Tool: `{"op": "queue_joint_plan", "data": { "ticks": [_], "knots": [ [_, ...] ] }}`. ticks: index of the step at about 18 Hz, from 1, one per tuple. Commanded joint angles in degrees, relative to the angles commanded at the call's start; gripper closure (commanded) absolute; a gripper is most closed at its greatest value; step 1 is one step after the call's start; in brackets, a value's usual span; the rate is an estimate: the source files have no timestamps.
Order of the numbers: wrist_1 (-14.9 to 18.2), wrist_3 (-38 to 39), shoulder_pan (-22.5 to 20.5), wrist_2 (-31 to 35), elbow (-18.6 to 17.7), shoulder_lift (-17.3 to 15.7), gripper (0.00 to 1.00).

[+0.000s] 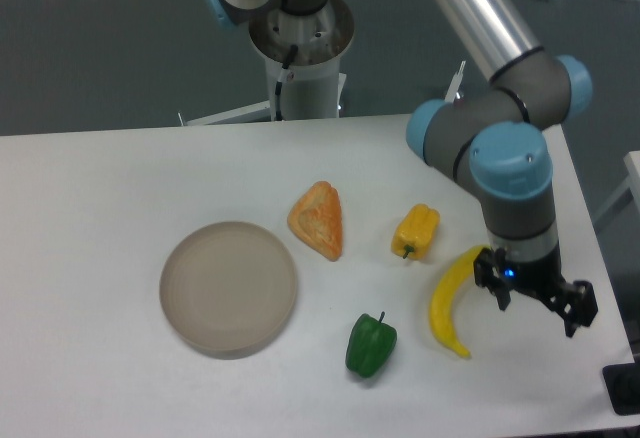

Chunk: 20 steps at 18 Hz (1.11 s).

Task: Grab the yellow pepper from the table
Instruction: 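Raise the open gripper and move it over the yellow pepper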

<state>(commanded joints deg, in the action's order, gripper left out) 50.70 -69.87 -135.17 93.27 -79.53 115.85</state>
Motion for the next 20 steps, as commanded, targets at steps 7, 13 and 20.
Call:
{"op": "queue_joint_plan", "data": {
  "ticks": [7,13,20],
  "knots": [
    [12.2,-2.0,-7.3,-10.47,-3.7,-5.28,0.0],
    [13.72,-10.63,-9.76,-9.94,-11.86,-8.44,0.0],
    [9.34,-9.94,-10.38,-12.23,-25.83,-15.21,0.0]
  ]
}}
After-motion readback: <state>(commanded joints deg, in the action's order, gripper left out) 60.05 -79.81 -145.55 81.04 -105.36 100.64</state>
